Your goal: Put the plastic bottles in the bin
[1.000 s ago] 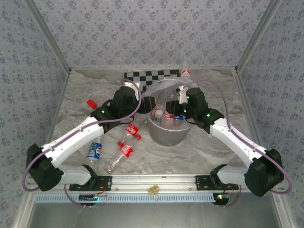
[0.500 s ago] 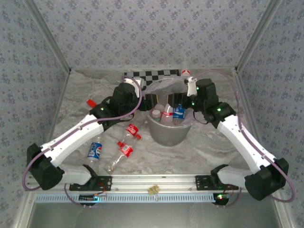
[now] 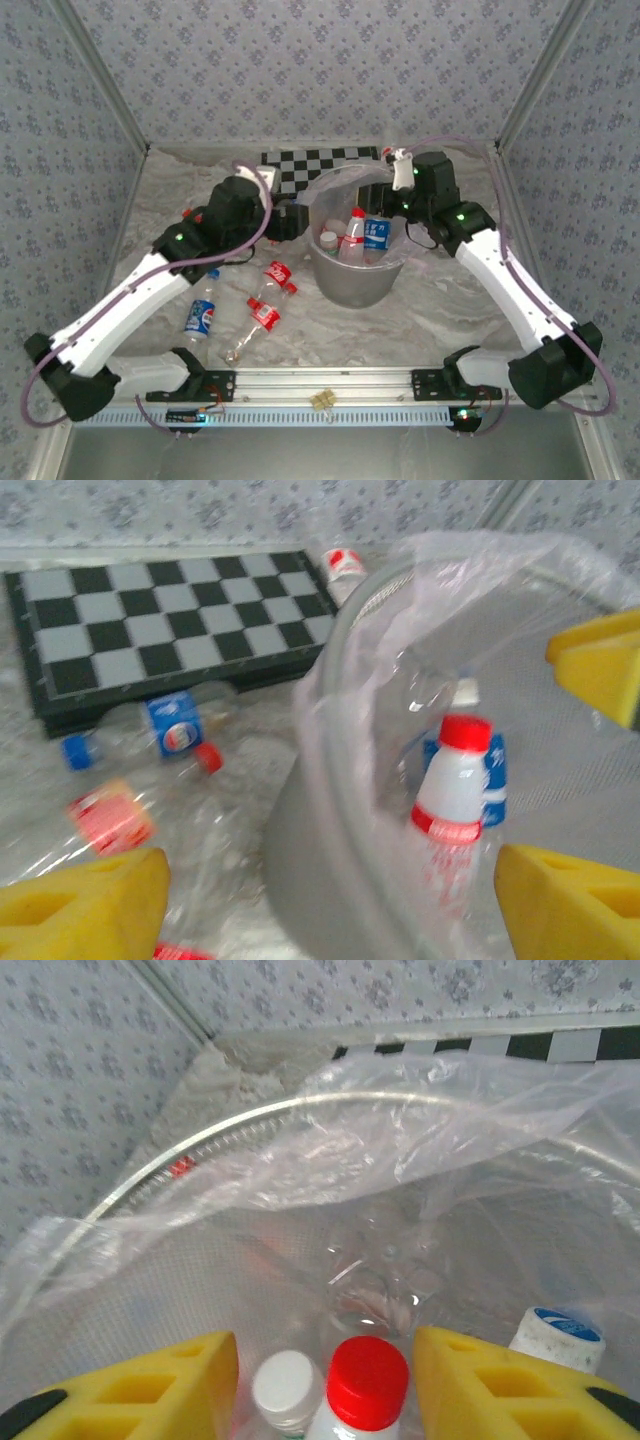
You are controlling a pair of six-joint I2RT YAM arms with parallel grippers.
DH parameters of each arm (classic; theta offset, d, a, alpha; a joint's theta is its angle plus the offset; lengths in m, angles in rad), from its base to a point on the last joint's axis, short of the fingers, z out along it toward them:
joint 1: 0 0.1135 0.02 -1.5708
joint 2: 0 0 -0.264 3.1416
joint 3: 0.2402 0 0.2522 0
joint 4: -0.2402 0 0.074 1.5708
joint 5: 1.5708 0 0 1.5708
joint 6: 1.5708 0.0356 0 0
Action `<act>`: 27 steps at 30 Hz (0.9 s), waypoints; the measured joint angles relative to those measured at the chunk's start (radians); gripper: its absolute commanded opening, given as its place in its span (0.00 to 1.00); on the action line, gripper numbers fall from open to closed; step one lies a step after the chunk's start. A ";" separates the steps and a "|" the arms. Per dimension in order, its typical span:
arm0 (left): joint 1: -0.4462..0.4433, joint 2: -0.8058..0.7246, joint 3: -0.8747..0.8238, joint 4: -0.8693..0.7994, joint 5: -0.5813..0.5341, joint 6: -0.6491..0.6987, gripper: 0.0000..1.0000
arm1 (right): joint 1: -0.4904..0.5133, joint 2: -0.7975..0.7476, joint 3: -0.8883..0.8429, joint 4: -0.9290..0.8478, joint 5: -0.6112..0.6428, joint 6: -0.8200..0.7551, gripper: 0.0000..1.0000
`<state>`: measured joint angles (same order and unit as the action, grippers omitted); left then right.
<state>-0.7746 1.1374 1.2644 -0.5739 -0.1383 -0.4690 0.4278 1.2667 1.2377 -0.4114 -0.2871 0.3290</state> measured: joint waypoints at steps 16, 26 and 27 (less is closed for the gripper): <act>0.016 -0.180 -0.384 -0.315 0.069 -0.211 0.89 | 0.002 0.056 -0.107 0.086 -0.010 0.053 0.56; -0.075 -0.079 -0.420 -0.366 0.172 -0.210 0.96 | -0.024 -0.153 -0.160 0.142 0.051 0.094 0.86; -0.088 -0.064 -0.424 -0.366 0.175 -0.210 0.97 | -0.029 -0.172 -0.179 0.158 0.053 0.104 0.90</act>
<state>-0.8627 1.0737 0.8406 -0.9401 0.0372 -0.6792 0.3988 1.0950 1.0588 -0.2539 -0.2344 0.4328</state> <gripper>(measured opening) 0.958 0.836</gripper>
